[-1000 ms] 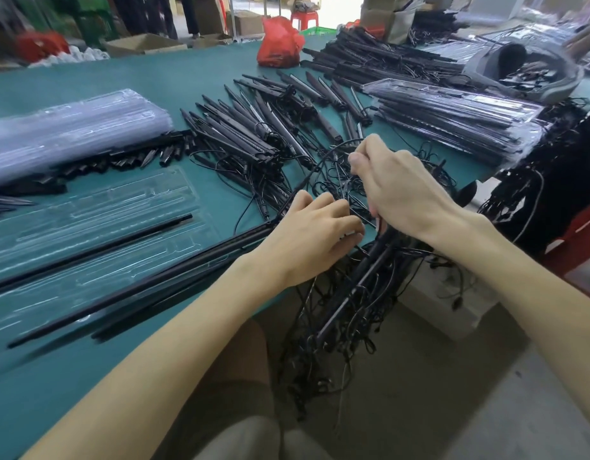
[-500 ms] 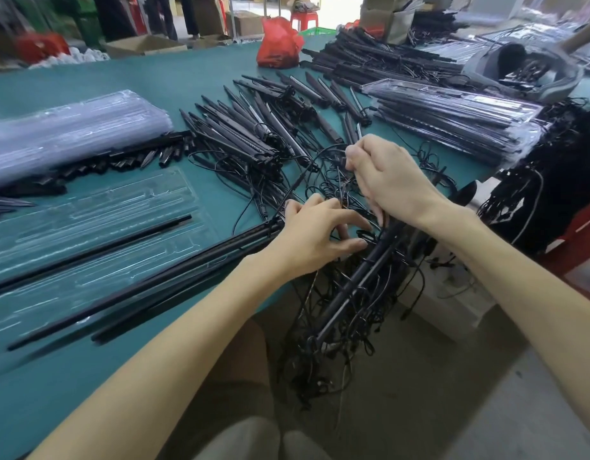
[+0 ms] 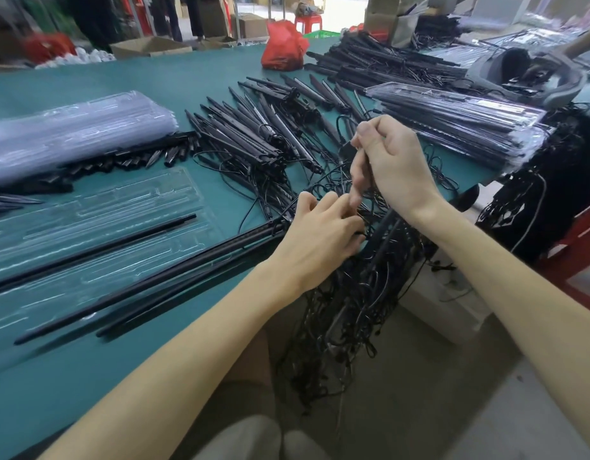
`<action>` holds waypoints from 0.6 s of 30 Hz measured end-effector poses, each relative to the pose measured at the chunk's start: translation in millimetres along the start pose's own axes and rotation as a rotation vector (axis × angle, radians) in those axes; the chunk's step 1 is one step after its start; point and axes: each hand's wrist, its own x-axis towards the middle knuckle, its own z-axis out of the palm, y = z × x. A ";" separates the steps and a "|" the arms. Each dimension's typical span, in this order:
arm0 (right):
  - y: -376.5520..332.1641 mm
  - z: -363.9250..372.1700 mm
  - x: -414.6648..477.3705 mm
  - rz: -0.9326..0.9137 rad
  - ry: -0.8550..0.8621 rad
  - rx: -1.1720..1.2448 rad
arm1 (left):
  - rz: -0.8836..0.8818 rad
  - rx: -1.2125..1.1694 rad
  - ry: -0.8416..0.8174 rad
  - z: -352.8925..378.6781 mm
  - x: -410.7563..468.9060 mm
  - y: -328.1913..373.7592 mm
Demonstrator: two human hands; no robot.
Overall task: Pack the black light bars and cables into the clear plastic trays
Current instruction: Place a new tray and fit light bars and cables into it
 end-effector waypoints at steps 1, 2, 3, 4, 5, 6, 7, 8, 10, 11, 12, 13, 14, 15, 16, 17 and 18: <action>0.4 -1.6 0.7 -0.005 0.014 0.013 | 0.007 0.012 0.027 -0.1 -2.2 0.2; 1.1 -3.0 1.1 -0.010 0.022 0.022 | 0.015 0.019 0.045 -0.5 -3.4 0.8; 2.2 -3.8 1.1 -0.010 0.024 0.027 | 0.023 0.028 0.055 -1.1 -3.6 1.2; 3.6 -4.1 0.7 -0.007 0.019 0.027 | 0.022 0.037 0.060 -1.7 -3.1 1.4; 5.2 -3.8 -0.3 -0.005 0.008 0.012 | 0.013 0.036 0.068 -2.2 -2.5 0.8; 7.2 -3.7 -1.3 -0.006 0.000 -0.036 | -0.002 0.023 0.076 -2.8 -1.8 -0.4; 9.1 -3.6 -2.8 -0.014 -0.006 -0.120 | -0.017 0.002 0.079 -3.2 -1.4 -2.1; 11.3 -4.0 -4.5 -0.024 -0.015 -0.222 | -0.027 -0.020 0.075 -3.3 -1.3 -3.6; 14.6 -5.0 -7.8 -0.028 -0.057 -0.405 | -0.027 -0.068 0.067 -3.5 -1.8 -5.3; 15.5 -5.6 -9.4 -0.025 -0.087 -0.481 | -0.024 -0.095 0.069 -3.8 -2.2 -5.1; 16.2 -6.1 -11.4 -0.028 -0.110 -0.553 | -0.030 -0.126 0.072 -4.3 -2.2 -4.4; 16.3 -6.4 -13.3 -0.040 -0.118 -0.625 | -0.048 -0.161 0.073 -5.1 -1.8 -3.9; 16.4 -7.3 -14.9 -0.057 -0.113 -0.695 | -0.079 -0.204 0.069 -5.8 -0.7 -3.5; 16.1 -8.1 -16.2 -0.075 -0.107 -0.758 | -0.118 -0.254 0.065 -6.1 0.1 -3.4; 15.8 -9.1 -16.7 -0.087 -0.107 -0.809 | -0.160 -0.308 0.066 -6.1 0.8 -3.7; 15.9 -9.7 -17.1 -0.093 -0.109 -0.842 | -0.196 -0.362 0.073 -5.6 1.5 -4.5; 16.6 -10.3 -17.1 -0.090 -0.110 -0.854 | -0.227 -0.412 0.083 -5.1 1.9 -5.5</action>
